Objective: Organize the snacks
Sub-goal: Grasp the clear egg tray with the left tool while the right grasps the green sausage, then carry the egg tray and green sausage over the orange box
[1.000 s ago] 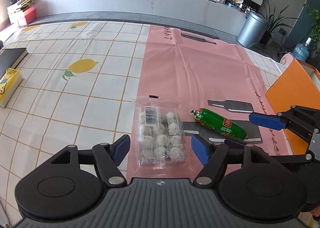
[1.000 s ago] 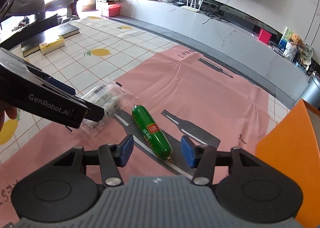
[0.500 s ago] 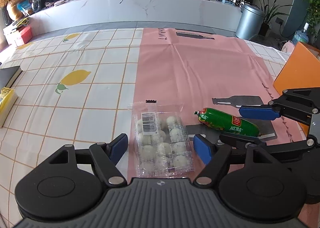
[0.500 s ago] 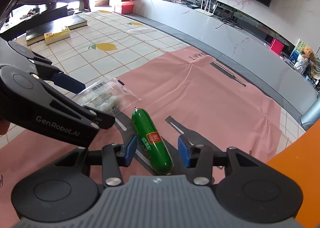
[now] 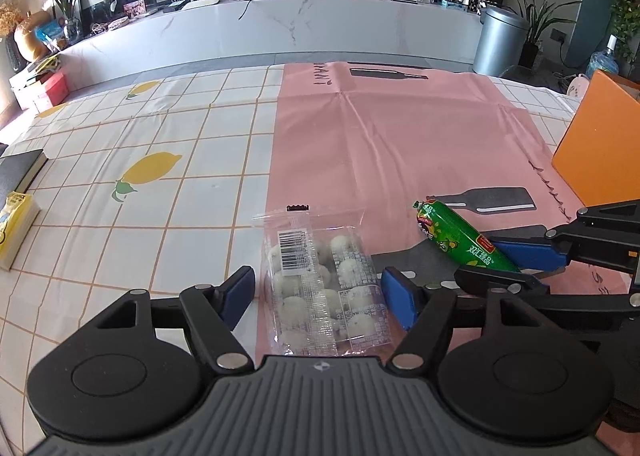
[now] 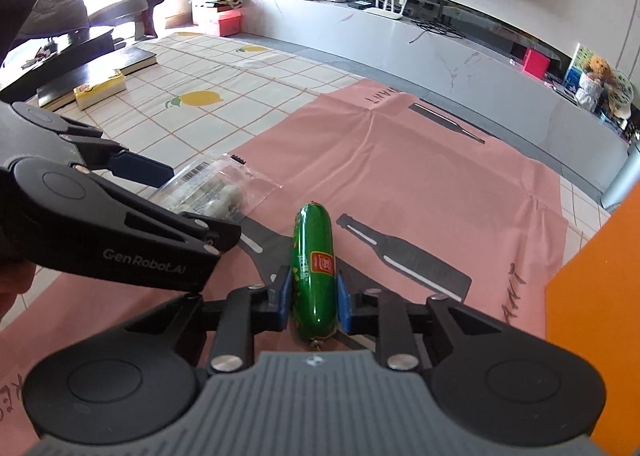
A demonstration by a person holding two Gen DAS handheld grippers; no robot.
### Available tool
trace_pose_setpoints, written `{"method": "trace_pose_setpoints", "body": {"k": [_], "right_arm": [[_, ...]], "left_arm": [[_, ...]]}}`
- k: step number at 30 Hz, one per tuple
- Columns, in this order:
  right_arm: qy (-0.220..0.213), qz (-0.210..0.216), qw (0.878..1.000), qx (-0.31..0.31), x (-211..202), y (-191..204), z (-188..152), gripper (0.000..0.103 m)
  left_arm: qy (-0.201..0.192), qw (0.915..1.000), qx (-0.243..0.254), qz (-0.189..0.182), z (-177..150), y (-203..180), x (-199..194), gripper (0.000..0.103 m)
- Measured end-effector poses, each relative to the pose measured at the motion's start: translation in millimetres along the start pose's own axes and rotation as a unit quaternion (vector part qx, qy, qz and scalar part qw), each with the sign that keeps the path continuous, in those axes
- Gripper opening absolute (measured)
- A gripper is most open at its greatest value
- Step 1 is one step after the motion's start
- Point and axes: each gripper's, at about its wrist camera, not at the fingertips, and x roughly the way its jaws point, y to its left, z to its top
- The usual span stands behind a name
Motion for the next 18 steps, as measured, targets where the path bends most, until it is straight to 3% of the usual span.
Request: {"method": "trace_pose_setpoints", "body": {"k": [6,12,18], "right_arm": [[0.023,-0.012,0.998,0.057,-6,-2,-2,0.019],[0.043,-0.021,0.993,0.104,-24,-6,-16,0.019],[0.057,-0.016,0.985,0.16,-45,-8,-35,0.019]], "left_arm": [[0.001,1.0,0.004,0.0,1,-3,-1,0.066],[0.002,0.9999,0.012,0.006,-2,-8,-5,0.063],[0.03,0.9996,0.003,0.003,-6,-17,-13,0.063]]}}
